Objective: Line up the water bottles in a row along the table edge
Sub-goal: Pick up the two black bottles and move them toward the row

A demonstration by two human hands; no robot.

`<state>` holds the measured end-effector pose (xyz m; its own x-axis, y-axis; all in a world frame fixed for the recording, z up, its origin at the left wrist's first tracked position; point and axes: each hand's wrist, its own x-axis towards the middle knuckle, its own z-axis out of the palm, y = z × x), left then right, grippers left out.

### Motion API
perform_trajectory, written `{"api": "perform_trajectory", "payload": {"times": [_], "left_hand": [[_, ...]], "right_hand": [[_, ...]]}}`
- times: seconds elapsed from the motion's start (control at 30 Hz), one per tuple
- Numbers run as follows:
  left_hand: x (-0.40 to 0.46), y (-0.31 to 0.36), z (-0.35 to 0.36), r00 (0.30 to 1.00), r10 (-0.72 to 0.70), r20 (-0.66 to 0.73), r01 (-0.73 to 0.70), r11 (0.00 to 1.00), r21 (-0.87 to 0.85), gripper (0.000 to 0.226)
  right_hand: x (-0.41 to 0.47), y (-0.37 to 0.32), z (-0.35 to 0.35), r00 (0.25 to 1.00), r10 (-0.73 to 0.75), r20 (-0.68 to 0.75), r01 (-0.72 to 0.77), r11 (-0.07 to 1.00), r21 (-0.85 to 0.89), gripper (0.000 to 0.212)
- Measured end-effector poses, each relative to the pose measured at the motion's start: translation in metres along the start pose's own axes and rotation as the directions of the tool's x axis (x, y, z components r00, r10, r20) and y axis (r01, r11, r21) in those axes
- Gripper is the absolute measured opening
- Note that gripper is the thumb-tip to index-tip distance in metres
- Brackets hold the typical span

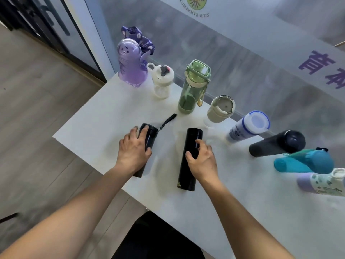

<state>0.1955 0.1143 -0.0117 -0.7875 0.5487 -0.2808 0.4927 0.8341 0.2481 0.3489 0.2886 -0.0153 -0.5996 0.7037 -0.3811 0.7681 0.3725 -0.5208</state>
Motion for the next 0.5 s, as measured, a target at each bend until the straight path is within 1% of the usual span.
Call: {"api": "perform_trajectory", "payload": {"times": [0.1, 0.17, 0.3, 0.4, 0.5], "left_hand": [[0.019, -0.002, 0.004, 0.997, -0.078, 0.018, 0.078, 0.997, 0.004, 0.083], [0.027, -0.002, 0.008, 0.990, -0.131, 0.049, 0.130, 0.991, 0.008, 0.085], [0.035, 0.002, 0.018, 0.968, -0.220, 0.124, 0.228, 0.972, -0.057, 0.080], [0.033, 0.000, 0.022, 0.966, -0.214, 0.144, 0.236, 0.958, -0.164, 0.075], [0.025, 0.001, 0.021, 0.979, -0.174, 0.110, 0.195, 0.954, -0.226, 0.080]], "right_hand": [[0.025, -0.007, 0.000, 0.996, 0.084, -0.004, -0.084, 0.995, -0.059, 0.071], [0.039, -0.008, 0.002, 0.990, 0.141, 0.015, -0.139, 0.986, -0.096, 0.075], [0.052, -0.003, 0.010, 0.968, 0.239, 0.078, -0.235, 0.971, -0.049, 0.079], [0.048, 0.003, 0.017, 0.965, 0.242, 0.106, -0.244, 0.970, 0.013, 0.078], [0.037, 0.010, 0.019, 0.970, 0.218, 0.112, -0.226, 0.972, 0.066, 0.074]]}}
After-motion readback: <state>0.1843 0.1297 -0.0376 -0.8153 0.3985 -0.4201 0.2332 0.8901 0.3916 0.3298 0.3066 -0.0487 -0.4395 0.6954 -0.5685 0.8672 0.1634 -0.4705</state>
